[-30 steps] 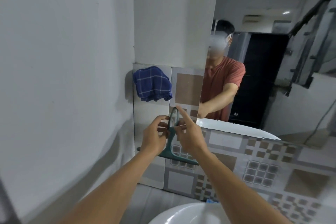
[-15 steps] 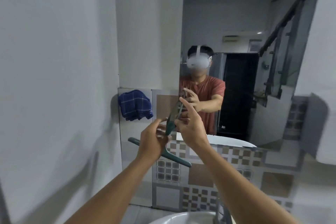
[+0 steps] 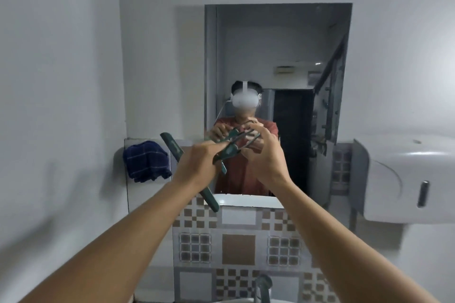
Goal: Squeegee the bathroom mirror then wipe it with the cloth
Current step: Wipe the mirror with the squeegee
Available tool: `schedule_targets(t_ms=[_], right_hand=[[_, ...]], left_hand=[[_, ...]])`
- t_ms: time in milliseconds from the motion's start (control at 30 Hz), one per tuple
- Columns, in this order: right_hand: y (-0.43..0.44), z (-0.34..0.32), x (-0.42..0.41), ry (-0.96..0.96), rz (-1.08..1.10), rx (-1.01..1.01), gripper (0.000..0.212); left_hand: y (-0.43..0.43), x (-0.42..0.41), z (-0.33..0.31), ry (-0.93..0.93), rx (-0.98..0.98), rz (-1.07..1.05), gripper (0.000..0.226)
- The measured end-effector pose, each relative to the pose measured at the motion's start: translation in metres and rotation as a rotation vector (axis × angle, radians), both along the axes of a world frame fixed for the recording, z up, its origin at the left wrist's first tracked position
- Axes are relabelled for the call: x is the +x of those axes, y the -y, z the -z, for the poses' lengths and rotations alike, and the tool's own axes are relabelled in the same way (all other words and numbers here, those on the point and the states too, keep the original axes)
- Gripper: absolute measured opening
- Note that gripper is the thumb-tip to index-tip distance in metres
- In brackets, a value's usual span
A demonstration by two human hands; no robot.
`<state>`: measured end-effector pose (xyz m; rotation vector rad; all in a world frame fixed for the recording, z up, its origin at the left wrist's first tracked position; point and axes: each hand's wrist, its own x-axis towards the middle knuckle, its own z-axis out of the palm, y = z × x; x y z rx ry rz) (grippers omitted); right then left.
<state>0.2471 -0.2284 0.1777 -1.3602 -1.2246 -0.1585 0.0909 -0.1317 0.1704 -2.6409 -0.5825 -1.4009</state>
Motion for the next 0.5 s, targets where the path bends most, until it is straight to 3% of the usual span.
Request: schedule_targets(t_ms=[167, 333, 500], right_hand=[[0.018, -0.027, 0.022, 0.372, 0.165, -0.093, 0.058], [0.028, -0.06, 0.041, 0.804, 0.447, -0.095, 0.054], [0.021, -0.094, 0.059, 0.93, 0.439, -0.039, 0.05]], left_hand=[[0.003, 0.018, -0.047, -0.109, 0.224, -0.024, 0.054], [0.009, 0.035, -0.093, -0.18, 0.31, 0.018, 0.056], [0.007, 0.047, -0.116, -0.051, 0.367, 0.038, 0.042]])
